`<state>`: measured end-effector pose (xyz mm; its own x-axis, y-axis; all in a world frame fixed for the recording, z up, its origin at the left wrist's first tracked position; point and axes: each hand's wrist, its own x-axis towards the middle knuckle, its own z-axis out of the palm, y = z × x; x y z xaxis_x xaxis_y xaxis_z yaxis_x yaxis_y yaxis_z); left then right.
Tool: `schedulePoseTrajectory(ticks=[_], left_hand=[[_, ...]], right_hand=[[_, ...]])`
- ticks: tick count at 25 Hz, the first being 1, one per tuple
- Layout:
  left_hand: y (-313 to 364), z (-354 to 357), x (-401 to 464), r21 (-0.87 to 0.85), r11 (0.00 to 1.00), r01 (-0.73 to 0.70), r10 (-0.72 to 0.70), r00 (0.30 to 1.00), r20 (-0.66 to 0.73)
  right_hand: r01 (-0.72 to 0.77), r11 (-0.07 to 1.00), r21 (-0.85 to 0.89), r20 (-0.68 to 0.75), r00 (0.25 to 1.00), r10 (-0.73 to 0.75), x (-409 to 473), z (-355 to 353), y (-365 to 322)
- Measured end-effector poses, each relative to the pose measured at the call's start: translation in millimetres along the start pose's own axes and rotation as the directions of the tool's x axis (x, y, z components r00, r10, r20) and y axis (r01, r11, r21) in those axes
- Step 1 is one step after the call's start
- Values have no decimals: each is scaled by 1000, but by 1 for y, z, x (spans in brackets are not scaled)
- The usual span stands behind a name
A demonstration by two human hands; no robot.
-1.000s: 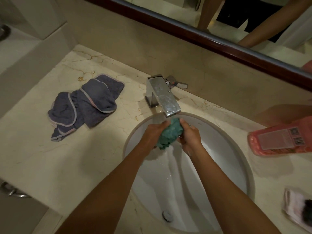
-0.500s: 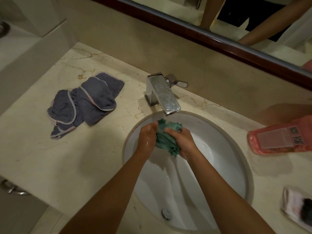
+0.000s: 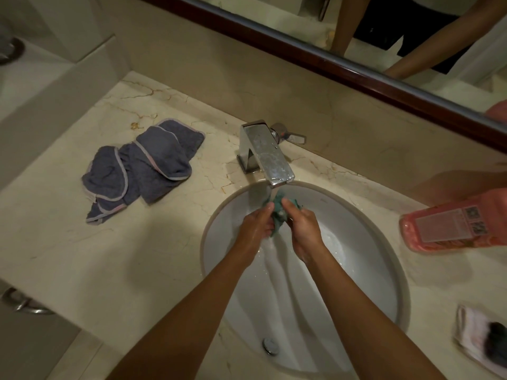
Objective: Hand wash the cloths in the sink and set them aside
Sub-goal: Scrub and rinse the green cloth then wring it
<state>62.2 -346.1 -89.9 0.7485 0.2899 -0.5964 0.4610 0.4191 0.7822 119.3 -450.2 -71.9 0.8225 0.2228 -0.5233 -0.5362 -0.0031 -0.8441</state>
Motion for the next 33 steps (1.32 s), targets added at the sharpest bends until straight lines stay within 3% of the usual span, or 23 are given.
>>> schedulePoseTrajectory(ticks=[5,8,11,13,18,22,26,28,31,33], left_hand=[[-5,-9,-1,87,981,-175,175,985,13],[-1,-10,1,-81,993,-89,83,994,-71],[10,-8,8,-280,960,18,-44,995,-86],[17,-7,13,-349,937,26,-50,997,-59],[18,-7,17,-393,916,-77,66,997,-43],[19,-5,19,-427,903,48,-51,999,6],[19,-1,19,-447,892,64,-46,998,50],[14,-1,21,-411,911,15,5,999,47],[10,0,22,-358,932,-60,48,998,-42],[10,3,23,-301,951,-72,51,996,-77]], right_hand=[[-83,984,159,-78,992,96,9,1,-15],[-128,975,183,-26,991,135,13,-3,-23],[-147,982,120,148,981,129,5,-6,-23],[-170,981,97,258,956,140,2,-7,-20],[-240,957,162,206,957,205,4,-12,-18],[-172,982,73,86,983,165,6,-17,-16],[-176,956,234,267,957,111,-1,-14,-7],[-199,936,291,212,967,140,-2,-13,-6],[-181,949,257,-21,981,193,2,-12,-5],[-174,949,262,-54,979,194,5,-12,-5]])
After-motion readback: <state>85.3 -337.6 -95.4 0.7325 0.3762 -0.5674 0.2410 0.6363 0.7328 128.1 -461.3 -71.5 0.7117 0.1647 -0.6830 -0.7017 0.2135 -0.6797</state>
